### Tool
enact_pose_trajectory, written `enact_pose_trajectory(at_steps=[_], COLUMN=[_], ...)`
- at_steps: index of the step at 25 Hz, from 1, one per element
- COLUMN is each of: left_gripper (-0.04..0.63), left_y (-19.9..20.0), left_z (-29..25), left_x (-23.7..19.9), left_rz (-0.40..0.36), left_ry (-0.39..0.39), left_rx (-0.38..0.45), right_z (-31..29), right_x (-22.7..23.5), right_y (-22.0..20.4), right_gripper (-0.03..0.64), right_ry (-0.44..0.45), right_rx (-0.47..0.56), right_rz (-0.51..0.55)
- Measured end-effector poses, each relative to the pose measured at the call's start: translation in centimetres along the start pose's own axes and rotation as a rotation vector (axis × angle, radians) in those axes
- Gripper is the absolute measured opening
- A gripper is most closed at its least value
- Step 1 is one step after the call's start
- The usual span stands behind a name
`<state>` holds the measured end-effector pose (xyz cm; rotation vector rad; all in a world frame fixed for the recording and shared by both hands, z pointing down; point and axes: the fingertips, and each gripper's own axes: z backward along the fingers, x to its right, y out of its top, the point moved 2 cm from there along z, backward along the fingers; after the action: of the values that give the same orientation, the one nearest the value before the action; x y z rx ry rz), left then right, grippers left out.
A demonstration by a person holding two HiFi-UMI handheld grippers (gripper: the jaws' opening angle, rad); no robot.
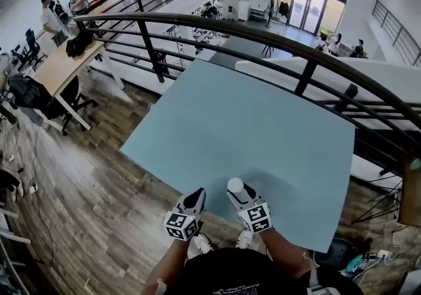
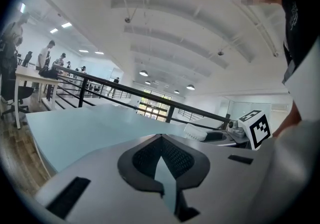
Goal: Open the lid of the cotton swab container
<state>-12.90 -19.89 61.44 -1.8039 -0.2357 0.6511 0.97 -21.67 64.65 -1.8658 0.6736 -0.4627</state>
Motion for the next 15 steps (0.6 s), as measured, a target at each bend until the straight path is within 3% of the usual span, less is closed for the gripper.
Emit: enact_pose_trajectory(at_steps=[15], left_gripper=[0.012], left_y=[5.1], left_z=[-1.1], left_x=[2.6], left_rz=[-0.133], left_ry=[-0.056], left_rx=[0.075], right_z=[3.8], right_x=[2.2], right_y=[3.9], right_gripper=[0.247], right_ry=[-0.033], right_rx=[0.059], right_rz=[-0.024])
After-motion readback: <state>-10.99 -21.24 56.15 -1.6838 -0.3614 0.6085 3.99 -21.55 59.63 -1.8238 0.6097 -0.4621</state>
